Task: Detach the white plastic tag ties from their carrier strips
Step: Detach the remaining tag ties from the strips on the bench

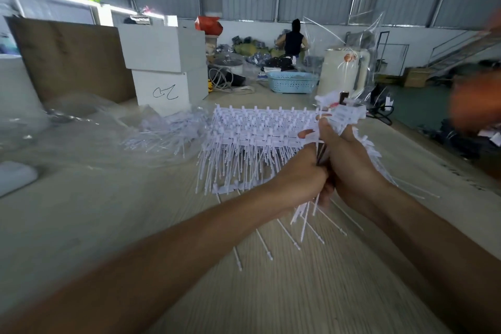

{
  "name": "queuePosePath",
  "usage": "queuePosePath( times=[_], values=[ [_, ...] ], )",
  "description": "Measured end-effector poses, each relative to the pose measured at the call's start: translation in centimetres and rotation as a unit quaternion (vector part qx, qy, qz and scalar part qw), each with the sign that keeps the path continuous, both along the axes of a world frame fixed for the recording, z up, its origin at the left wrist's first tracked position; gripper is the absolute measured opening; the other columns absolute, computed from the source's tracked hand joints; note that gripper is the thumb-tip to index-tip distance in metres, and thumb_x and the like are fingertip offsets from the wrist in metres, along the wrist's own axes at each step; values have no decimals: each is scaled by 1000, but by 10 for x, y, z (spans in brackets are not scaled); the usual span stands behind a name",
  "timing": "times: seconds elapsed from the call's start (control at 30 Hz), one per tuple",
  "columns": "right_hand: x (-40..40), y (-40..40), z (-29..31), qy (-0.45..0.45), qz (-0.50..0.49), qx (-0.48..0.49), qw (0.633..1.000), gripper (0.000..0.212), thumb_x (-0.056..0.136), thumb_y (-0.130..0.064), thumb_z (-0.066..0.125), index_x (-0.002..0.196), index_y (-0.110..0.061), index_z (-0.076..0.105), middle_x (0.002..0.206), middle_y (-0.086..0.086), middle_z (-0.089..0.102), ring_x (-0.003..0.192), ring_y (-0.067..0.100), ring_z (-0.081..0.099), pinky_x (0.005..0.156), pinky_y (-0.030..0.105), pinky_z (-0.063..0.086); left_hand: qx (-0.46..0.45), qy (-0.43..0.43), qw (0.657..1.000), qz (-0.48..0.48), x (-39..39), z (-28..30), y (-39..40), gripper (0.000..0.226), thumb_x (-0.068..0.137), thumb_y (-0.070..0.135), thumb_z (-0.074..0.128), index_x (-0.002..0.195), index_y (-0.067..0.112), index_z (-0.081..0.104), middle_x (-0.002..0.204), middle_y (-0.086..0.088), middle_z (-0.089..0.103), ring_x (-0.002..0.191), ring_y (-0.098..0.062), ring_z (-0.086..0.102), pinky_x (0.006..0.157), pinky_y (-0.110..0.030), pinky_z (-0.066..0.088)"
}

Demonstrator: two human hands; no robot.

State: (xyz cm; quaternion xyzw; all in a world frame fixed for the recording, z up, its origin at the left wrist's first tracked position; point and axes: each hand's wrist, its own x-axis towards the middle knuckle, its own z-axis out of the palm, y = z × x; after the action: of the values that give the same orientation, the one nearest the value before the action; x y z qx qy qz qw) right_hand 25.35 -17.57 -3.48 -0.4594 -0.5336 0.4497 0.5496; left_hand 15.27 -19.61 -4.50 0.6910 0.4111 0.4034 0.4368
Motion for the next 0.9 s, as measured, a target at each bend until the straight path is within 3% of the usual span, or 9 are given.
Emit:
queuePosePath(
  times=[0.07,0.17,0.27,0.33,0.4,0.47,0.6,0.77,0.9],
  values=[
    [2,1,-1,-43,27,-16,999,55,100,-54,50,143,-22,39,91,12,69,33,30,50,33,32,44,-20,-8,1000,2,1,0,-1,24,94,-9,32,101,-9,55,64,-16,51,45,-19,48,46,-32,49],
    [2,4,2,-64,54,4,996,45,98,-53,55,121,-17,42,90,8,65,49,27,58,42,32,46,-65,-63,996,16,2,2,-2,21,97,-2,30,100,5,49,54,-2,40,40,-12,39,42,-27,40],
    [-3,9,10,-82,113,25,990,50,93,-52,60,125,-25,34,111,5,66,90,16,68,72,39,57,-87,-93,990,56,-15,10,0,17,104,14,35,101,20,51,54,4,42,38,-6,36,37,-17,31],
    [-10,10,16,-113,168,37,978,60,96,-45,60,148,-41,29,107,1,74,91,18,73,77,36,59,-77,-102,988,82,-42,16,5,17,107,22,40,97,20,53,47,9,45,34,-2,36,35,-14,25],
    [-24,9,23,-161,196,73,965,64,98,-39,61,149,-52,26,101,-3,77,88,16,75,74,31,62,-55,-105,985,127,-79,22,13,18,107,24,42,93,18,52,42,12,44,32,-2,35,34,-15,24],
    [-42,13,29,-199,177,115,957,54,99,-31,62,147,-42,40,99,-3,77,85,13,75,74,30,62,-47,-112,975,188,-121,26,21,16,107,22,42,95,17,51,43,11,39,33,-4,31,35,-16,23],
    [-92,28,38,-252,177,165,937,18,99,-20,61,114,-21,70,90,0,75,77,14,72,71,34,59,3,-139,945,296,-206,24,35,25,108,34,37,94,17,49,47,10,32,39,-7,22,36,-17,19],
    [-176,63,35,-455,118,332,817,17,97,-15,59,106,-16,74,105,2,72,96,19,66,90,38,54,57,-228,907,350,-269,19,41,33,108,45,30,83,24,35,49,12,23,39,-5,16,39,-12,16],
    [-231,95,25,-622,94,392,671,53,95,-38,64,144,-25,48,146,6,49,133,29,42,106,48,40,70,-184,892,408,-293,3,45,33,109,40,31,80,23,33,45,11,26,38,-6,19,38,-15,17]
  ],
)
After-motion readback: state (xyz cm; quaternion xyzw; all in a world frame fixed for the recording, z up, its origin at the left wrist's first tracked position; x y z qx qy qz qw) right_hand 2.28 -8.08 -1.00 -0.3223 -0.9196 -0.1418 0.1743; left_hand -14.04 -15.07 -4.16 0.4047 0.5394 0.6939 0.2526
